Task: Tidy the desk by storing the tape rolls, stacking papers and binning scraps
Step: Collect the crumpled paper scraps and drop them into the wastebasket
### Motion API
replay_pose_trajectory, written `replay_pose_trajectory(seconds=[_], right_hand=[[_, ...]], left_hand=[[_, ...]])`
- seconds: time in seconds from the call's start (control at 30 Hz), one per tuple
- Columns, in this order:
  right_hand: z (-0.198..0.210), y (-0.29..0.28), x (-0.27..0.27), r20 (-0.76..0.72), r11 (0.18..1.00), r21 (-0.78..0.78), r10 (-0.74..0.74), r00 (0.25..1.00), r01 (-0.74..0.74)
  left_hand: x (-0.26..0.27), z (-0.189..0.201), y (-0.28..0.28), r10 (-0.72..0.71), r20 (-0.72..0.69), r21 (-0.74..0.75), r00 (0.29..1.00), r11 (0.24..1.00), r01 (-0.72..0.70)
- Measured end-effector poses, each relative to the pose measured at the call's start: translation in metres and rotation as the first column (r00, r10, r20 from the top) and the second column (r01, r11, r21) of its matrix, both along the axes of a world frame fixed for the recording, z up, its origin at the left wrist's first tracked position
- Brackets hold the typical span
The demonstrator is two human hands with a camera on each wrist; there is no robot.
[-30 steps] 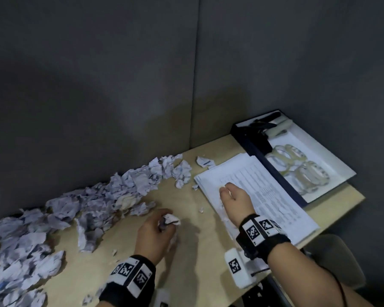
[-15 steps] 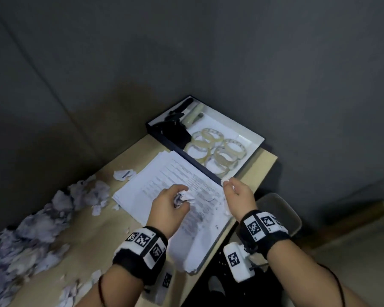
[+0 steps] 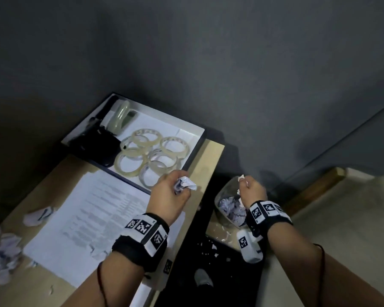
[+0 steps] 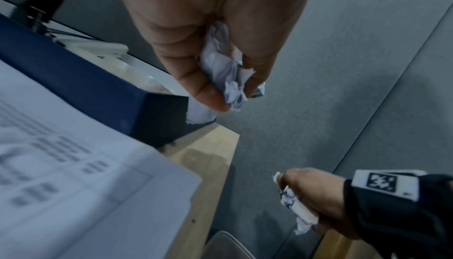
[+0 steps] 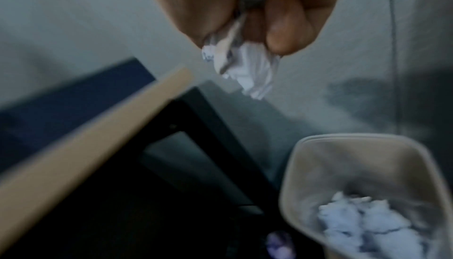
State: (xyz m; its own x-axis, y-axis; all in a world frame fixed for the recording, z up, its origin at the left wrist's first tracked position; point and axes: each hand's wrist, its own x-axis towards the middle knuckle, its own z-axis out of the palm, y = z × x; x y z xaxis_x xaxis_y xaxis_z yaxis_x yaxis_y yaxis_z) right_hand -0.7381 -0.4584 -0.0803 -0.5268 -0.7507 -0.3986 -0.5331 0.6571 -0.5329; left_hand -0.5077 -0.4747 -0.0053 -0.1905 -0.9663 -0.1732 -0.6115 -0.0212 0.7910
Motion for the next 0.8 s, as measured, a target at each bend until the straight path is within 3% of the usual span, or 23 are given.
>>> replay_pose_trajectory(seconds=[0.13,0.33,0.6,0.8], right_hand=[[-0.048,-0.021,-0.042,-0.061,0.988,0.154,0.036,0.997,-0.027],[-0.087,-0.036,-0.075,0.029,0.96,0.278,0.017,0.999,-0.025],[-0.089,-0.023,-0.103,-0.053,0.913,0.384,0.169,0.984,-0.136],[-0.091,-0.011,-0.121,-0.021,0.953,0.302,-0.032,0.999,0.037]], left_hand=[[-0.027,-0.013,-0.015,-0.034,0.0,-0.043,0.999,0.998,0.034],[-0.064,-0.03,-0.025,-0.122,0.003,-0.094,0.992,0.988,0.122],[-0.108,-0.051,-0.023,-0.214,0.017,-0.061,0.977,0.975,0.214],[-0.136,-0.073,-0.028,-0.271,0.089,0.004,0.958,0.962,0.272]])
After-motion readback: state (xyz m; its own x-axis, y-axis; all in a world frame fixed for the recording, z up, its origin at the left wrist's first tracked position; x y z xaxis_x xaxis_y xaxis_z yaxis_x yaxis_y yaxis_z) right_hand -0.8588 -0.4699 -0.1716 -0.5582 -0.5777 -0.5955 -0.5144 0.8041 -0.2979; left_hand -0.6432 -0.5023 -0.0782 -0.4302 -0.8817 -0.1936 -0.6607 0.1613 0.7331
